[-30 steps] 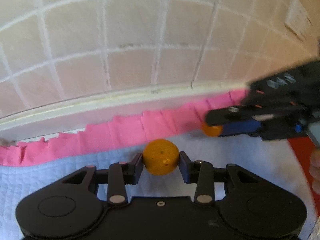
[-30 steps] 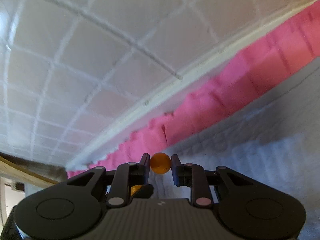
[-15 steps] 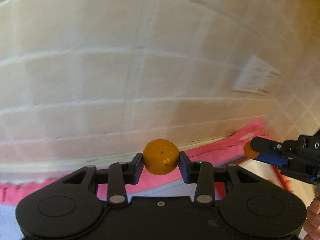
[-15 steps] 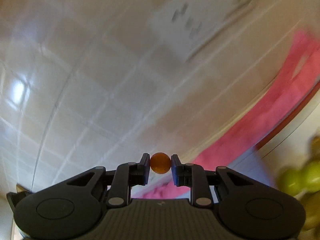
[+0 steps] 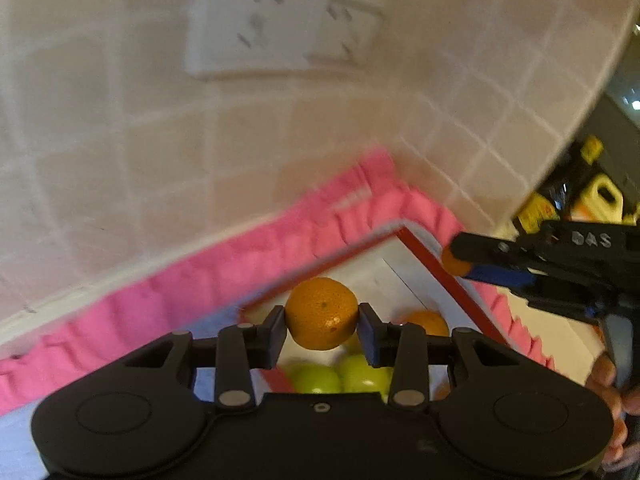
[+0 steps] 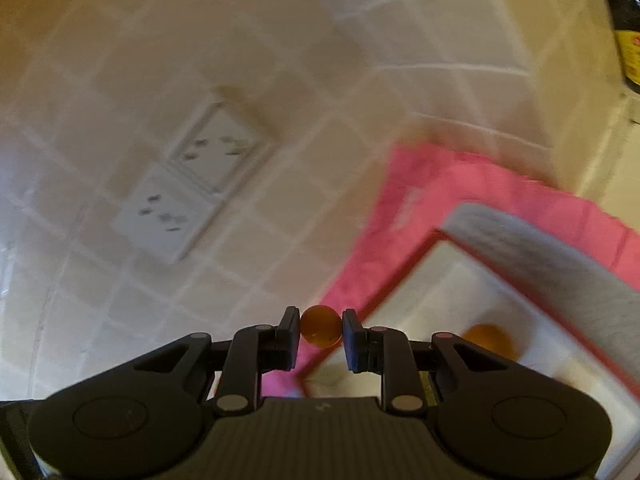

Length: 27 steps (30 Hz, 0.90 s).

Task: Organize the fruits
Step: 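Carry both tangerines into the white box and open both tools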

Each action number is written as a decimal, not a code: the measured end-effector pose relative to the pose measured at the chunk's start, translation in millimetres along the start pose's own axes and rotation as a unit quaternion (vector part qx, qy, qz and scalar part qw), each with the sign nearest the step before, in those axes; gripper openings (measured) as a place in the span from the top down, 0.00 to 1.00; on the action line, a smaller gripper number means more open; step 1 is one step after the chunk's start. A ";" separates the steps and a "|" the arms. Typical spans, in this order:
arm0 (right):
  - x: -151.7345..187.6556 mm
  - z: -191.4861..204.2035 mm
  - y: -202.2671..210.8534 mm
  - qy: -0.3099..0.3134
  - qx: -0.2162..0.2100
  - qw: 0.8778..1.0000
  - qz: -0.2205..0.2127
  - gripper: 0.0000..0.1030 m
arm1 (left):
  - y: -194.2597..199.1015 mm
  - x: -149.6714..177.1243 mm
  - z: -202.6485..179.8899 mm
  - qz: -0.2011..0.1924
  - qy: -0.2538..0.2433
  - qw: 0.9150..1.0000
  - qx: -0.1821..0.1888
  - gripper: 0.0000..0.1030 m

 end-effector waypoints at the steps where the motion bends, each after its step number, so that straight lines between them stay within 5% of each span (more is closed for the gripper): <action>1: 2.5 -10.0 -3.7 -0.005 0.005 1.000 0.004 0.76 | -9.2 2.8 -3.7 0.008 -0.005 1.000 0.002 0.56; 13: 19.8 -47.0 -61.5 0.015 0.054 0.997 0.059 0.76 | -77.7 24.4 -3.3 0.072 -0.025 0.997 -0.009 0.56; 22: 20.5 -49.9 -73.6 0.050 0.084 0.993 0.073 0.73 | -87.0 24.3 -6.6 0.076 -0.032 0.997 -0.010 0.55; 25: 17.6 -48.7 -66.1 0.049 0.089 0.993 0.056 0.60 | -82.0 22.3 -9.3 0.065 -0.041 0.997 -0.012 0.23; 27: 15.8 -44.5 -56.7 0.044 0.079 0.995 0.046 0.53 | -74.0 18.2 -10.3 0.050 -0.045 0.997 -0.023 0.22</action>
Point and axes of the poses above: each gripper's, at about its wrist camera, not at the fingertips, and y roughly against the way its jaws point, z to its left, x to its underside, the point moved 6 cm from there along -y, roughly the way its jaws point, and after that the axes turned 7 degrees about y, right-handed, at the moved point
